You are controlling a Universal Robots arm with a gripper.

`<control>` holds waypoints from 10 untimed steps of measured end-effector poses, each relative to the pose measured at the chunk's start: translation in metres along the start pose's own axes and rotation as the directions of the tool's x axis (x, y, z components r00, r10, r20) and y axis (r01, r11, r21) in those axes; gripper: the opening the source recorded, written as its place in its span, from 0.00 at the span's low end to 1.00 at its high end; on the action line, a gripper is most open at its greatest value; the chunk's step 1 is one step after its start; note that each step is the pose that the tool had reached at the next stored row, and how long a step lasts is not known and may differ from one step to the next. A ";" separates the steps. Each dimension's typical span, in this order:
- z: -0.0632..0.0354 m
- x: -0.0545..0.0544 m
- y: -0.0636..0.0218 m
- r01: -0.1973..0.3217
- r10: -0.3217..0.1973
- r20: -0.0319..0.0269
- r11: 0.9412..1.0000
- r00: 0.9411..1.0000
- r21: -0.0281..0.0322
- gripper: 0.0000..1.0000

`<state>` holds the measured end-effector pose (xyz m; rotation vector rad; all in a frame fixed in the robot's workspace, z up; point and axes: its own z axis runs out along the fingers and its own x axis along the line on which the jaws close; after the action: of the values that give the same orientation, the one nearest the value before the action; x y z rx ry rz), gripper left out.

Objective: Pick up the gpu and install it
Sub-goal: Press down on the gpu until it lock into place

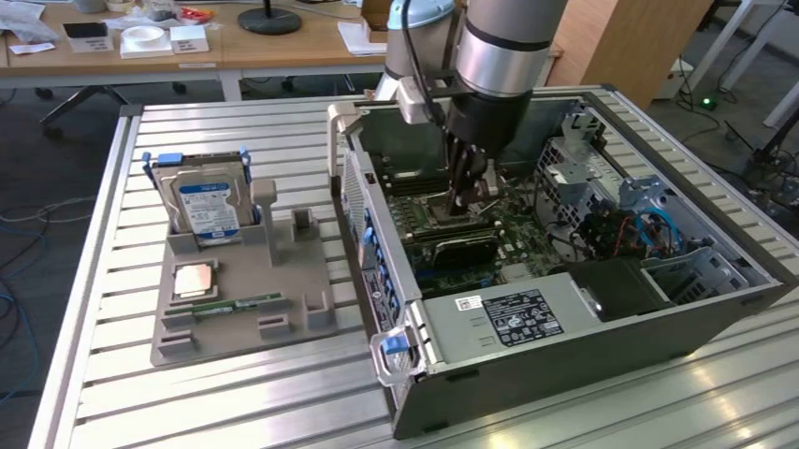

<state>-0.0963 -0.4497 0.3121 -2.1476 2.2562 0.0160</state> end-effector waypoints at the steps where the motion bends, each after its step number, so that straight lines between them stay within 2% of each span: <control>1: -0.0030 0.000 0.0000 0.000 0.000 0.000 1.000 1.000 0.000 0.11; 4: -0.0104 0.000 -0.0001 0.000 0.000 0.000 1.000 1.000 0.002 0.11; 10: -0.0111 0.000 -0.0015 0.000 0.000 0.000 1.000 1.000 0.002 0.11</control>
<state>-0.0949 -0.4497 0.3232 -2.1465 2.2554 0.0138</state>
